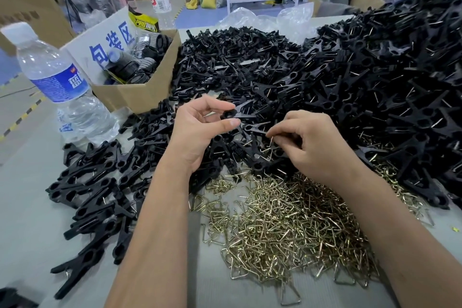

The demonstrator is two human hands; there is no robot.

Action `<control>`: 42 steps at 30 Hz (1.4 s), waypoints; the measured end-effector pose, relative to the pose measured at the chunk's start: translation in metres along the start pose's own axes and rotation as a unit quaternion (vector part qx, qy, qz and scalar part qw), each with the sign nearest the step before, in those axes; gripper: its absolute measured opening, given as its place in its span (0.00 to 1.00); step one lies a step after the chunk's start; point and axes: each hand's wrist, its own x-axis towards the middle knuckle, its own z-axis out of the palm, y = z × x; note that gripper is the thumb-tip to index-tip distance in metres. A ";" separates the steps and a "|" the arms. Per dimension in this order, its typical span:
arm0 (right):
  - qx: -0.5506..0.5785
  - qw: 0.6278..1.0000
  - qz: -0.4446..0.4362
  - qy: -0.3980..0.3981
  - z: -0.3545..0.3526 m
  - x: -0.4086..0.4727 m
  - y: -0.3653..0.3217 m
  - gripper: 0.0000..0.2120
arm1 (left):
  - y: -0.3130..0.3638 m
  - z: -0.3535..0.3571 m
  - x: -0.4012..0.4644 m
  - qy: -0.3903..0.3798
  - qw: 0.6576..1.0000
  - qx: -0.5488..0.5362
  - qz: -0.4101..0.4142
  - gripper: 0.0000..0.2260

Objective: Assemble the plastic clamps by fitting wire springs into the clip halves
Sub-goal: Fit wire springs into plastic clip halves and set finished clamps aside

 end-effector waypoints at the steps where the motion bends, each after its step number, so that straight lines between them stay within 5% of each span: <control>1: 0.002 1.000 0.006 0.020 0.001 0.000 0.001 0.07 | -0.001 0.000 0.000 -0.008 1.000 0.004 0.002 0.13; 5: 0.191 0.963 0.124 0.141 0.011 0.000 -0.001 0.03 | -0.001 0.001 0.000 -0.054 0.998 -0.011 0.013 0.15; 10: 0.329 0.916 0.167 0.156 0.015 0.001 -0.001 0.01 | 0.003 0.009 -0.004 -0.108 0.994 -0.013 0.011 0.14; 35: 0.424 0.877 0.183 0.130 0.014 0.000 -0.006 0.16 | 0.002 0.021 -0.005 -0.125 0.992 0.004 -0.002 0.16; 39: 0.575 0.786 0.221 0.052 0.011 0.000 -0.008 0.20 | 0.002 0.021 -0.004 -0.119 0.993 -0.011 0.000 0.16; 42: 0.593 0.770 0.223 -0.074 0.008 -0.001 -0.006 0.18 | 0.001 0.021 -0.004 -0.128 0.992 -0.012 -0.008 0.20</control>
